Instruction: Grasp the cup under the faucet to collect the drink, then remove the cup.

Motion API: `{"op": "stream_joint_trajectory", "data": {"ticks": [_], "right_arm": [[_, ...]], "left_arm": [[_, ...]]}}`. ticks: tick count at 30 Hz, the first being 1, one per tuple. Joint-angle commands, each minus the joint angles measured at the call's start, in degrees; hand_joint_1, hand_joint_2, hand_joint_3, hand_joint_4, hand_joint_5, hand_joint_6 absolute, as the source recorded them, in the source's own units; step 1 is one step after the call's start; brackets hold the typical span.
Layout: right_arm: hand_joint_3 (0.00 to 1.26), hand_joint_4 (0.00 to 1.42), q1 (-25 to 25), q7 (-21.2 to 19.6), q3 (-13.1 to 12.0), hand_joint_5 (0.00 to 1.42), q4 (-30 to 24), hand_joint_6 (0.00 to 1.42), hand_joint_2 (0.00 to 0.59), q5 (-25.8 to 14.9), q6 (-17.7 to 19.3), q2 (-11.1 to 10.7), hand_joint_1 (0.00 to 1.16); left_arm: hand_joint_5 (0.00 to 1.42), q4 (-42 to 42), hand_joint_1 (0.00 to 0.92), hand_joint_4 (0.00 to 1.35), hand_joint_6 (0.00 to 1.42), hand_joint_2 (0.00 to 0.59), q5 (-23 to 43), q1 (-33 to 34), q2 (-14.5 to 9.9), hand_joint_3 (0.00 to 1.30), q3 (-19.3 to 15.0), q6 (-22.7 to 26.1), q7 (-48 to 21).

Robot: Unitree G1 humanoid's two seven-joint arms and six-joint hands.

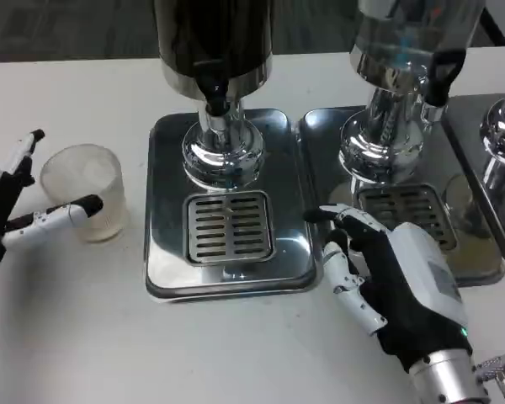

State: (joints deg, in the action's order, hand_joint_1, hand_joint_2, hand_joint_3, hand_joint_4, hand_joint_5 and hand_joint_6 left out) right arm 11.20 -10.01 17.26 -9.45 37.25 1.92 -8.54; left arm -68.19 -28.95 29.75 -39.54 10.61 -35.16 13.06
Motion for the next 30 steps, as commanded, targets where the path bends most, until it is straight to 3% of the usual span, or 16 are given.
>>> {"op": "stream_joint_trajectory", "data": {"ticks": [1,13,22,30], "right_arm": [[0.36,0.22,-0.1,0.0,-0.1,0.24,-0.5,0.36,0.571,0.0,-0.4,0.1,0.07],[0.36,0.22,-0.1,0.2,-0.2,0.24,-0.2,0.37,0.571,-0.5,-0.4,0.2,0.07],[0.36,0.22,0.0,0.4,-0.5,0.25,-0.1,0.37,0.571,-1.2,-0.6,0.2,0.07],[0.36,0.22,0.5,0.4,-0.7,0.25,-0.5,0.38,0.564,-1.4,-0.7,0.1,0.06]], "left_arm": [[0.24,-1.6,0.018,0.0,0.31,0.0,-0.9,1.3,0.1,0.0,1.4,1.1,1.4],[0.28,-3.4,0.034,0.0,0.37,0.0,-0.8,1.6,1.0,0.0,2.5,1.5,3.7],[0.38,-4.9,0.053,0.1,0.52,0.002,-0.9,2.4,2.7,0.0,2.8,1.4,5.9],[0.43,-5.9,0.067,0.13,0.58,0.0,-0.6,3.0,3.7,0.0,2.6,2.4,5.5]]}}
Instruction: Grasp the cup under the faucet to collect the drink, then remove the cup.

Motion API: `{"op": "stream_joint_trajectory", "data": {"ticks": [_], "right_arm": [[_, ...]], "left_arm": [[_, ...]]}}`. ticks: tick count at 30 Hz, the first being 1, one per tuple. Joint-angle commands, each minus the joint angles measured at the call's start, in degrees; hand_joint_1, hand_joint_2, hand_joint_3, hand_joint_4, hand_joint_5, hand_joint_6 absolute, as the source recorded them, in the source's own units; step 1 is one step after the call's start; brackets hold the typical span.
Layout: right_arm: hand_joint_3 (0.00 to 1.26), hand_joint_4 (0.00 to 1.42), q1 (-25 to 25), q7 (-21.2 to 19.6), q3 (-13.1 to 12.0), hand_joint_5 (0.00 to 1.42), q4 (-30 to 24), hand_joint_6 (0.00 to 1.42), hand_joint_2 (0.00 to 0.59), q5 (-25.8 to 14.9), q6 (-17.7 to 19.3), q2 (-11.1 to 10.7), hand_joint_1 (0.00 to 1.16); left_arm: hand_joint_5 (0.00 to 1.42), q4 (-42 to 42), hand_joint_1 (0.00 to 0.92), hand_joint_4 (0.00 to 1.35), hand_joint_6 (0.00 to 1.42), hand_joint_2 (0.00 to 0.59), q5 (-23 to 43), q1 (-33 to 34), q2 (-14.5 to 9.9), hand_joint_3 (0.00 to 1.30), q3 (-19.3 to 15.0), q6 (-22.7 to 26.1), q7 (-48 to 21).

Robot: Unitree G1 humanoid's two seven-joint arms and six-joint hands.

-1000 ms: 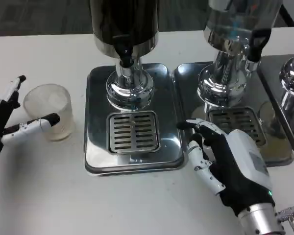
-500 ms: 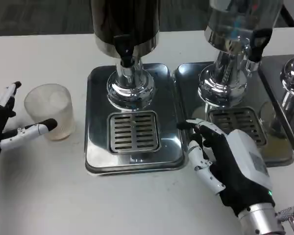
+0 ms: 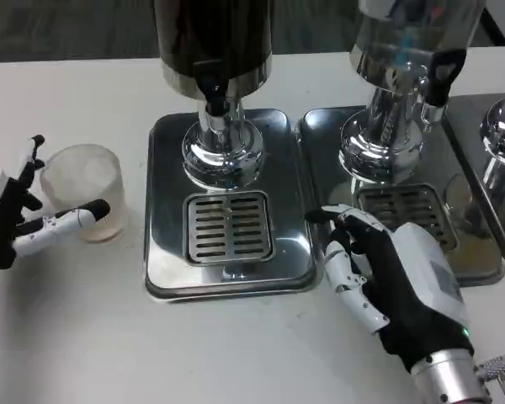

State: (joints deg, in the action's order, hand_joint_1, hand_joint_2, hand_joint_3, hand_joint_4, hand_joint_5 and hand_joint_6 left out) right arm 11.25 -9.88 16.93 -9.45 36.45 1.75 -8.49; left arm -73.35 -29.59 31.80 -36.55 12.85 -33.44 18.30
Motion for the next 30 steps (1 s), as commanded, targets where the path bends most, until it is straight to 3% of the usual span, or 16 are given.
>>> {"op": "stream_joint_trajectory", "data": {"ticks": [1,30], "right_arm": [[0.36,0.22,0.4,0.3,-0.4,0.25,-0.4,0.38,0.564,-0.6,-0.5,0.1,0.06],[0.37,0.22,0.4,1.2,-1.2,0.26,-0.3,0.39,0.555,-1.7,-0.7,-0.1,0.06]], "left_arm": [[0.43,-0.8,0.069,0.14,0.58,0.001,0.0,1.0,0.9,0.0,0.5,0.7,0.3],[0.48,-1.6,0.075,0.15,0.63,0.014,0.2,1.8,2.7,0.0,0.3,1.0,2.4]]}}
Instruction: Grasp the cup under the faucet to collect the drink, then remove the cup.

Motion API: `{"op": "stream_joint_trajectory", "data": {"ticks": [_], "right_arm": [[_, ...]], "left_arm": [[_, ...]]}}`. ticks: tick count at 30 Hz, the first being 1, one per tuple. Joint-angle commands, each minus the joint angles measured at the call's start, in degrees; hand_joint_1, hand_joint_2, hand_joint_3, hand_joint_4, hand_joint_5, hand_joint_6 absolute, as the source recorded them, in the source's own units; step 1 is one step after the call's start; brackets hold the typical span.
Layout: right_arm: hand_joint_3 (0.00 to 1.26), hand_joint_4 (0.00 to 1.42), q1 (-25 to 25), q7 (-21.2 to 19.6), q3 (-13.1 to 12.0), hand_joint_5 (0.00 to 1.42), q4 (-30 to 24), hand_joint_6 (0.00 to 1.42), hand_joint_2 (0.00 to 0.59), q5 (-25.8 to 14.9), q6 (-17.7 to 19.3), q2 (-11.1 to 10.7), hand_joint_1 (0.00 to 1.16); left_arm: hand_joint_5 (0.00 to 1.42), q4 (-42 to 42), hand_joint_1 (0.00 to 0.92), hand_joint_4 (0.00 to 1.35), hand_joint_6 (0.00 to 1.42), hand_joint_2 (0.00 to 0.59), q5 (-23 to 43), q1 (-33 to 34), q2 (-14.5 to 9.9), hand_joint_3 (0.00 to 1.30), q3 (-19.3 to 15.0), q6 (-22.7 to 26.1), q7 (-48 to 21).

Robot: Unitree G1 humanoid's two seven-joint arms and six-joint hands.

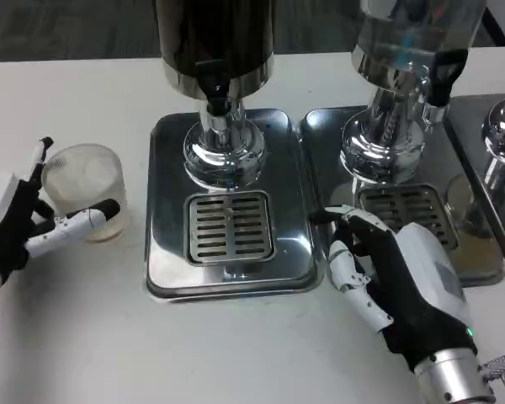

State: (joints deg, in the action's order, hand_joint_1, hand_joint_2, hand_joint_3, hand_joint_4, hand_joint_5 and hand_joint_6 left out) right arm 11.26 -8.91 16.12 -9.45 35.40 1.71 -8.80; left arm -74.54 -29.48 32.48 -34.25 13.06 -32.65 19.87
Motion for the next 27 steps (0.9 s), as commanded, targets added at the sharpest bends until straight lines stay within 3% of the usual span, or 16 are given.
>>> {"op": "stream_joint_trajectory", "data": {"ticks": [1,11,18,27], "right_arm": [[0.37,0.22,0.4,0.1,-0.4,0.26,-0.3,0.39,0.555,-0.6,-0.7,0.2,0.06],[0.37,0.22,0.3,0.0,-0.6,0.26,-0.2,0.39,0.555,-1.0,-0.9,0.1,0.06],[0.36,0.22,0.5,0.0,-0.7,0.26,-0.3,0.4,0.555,-1.3,-1.0,0.1,0.06],[0.35,0.23,0.7,0.1,-0.6,0.26,-0.6,0.4,0.555,-1.3,-1.1,0.1,0.06]], "left_arm": [[0.47,-0.3,0.076,0.16,0.63,0.02,0.0,1.2,0.4,0.0,0.2,0.1,0.8],[0.53,-0.3,0.104,0.25,0.75,0.084,-0.2,1.7,0.7,0.18,0.9,-2.1,0.6],[0.62,-0.3,0.064,0.32,0.88,0.156,-0.2,1.8,0.8,0.28,1.2,-3.4,1.0],[0.74,0.0,0.047,0.42,1.03,0.195,-0.6,1.1,0.9,0.37,1.3,-4.7,4.6]]}}
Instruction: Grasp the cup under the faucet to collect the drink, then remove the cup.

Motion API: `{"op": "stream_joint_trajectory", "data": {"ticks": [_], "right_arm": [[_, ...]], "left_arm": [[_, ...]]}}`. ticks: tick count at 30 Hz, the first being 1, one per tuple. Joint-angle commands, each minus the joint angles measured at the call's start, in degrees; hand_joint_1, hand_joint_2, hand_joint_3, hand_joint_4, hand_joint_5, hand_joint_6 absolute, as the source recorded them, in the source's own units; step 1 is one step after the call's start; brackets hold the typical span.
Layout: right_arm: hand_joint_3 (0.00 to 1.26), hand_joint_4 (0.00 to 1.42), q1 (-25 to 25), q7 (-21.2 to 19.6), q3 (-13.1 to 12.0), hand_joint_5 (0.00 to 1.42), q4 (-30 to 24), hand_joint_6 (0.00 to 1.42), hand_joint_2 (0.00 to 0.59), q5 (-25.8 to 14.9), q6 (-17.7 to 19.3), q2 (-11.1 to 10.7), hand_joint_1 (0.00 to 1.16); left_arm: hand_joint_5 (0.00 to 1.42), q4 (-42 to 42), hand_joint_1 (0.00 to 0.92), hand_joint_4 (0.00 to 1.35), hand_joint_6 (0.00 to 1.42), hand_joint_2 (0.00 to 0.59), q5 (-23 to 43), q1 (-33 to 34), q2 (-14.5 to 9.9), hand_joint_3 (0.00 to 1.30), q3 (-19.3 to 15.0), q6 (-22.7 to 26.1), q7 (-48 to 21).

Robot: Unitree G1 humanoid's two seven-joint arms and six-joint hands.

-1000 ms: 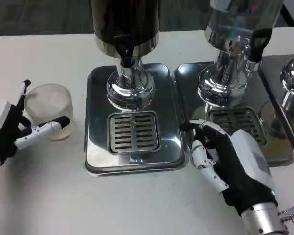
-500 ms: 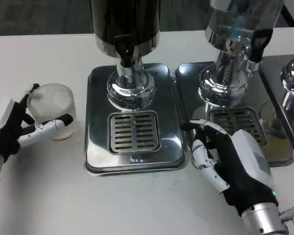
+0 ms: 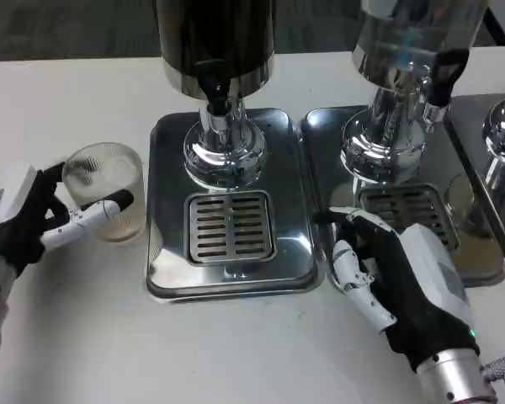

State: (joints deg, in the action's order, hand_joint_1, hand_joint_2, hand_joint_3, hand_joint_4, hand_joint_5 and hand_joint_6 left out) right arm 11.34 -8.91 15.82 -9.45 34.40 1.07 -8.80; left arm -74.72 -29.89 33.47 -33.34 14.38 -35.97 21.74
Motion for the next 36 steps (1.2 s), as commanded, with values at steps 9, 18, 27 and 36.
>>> {"op": "stream_joint_trajectory", "data": {"ticks": [9,18,27,36], "right_arm": [[0.35,0.24,0.1,0.7,-0.1,0.26,-0.4,0.4,0.555,-0.4,-0.3,-0.1,0.06],[0.35,0.24,-0.3,1.0,0.1,0.26,-0.2,0.41,0.555,-0.5,-0.2,-0.1,0.06],[0.35,0.24,-0.1,0.9,0.0,0.26,-0.4,0.41,0.555,-0.5,-0.3,-0.1,0.06],[0.35,0.24,0.1,0.8,0.0,0.27,-0.1,0.41,0.555,-0.6,-0.2,0.0,0.06]], "left_arm": [[0.84,0.3,0.114,0.5,1.13,0.229,-0.4,-0.8,-0.5,0.45,0.3,-3.3,5.7],[0.85,0.3,0.27,0.51,1.15,0.213,-0.7,-1.3,-0.8,0.47,0.8,-3.6,5.3],[0.66,0.1,0.072,0.31,0.94,0.023,-0.4,-1.0,-0.8,0.29,1.0,-3.9,3.1],[0.49,-0.2,0.0,0.16,0.7,0.0,0.7,-1.3,-0.9,0.13,0.1,-3.4,-0.5]]}}
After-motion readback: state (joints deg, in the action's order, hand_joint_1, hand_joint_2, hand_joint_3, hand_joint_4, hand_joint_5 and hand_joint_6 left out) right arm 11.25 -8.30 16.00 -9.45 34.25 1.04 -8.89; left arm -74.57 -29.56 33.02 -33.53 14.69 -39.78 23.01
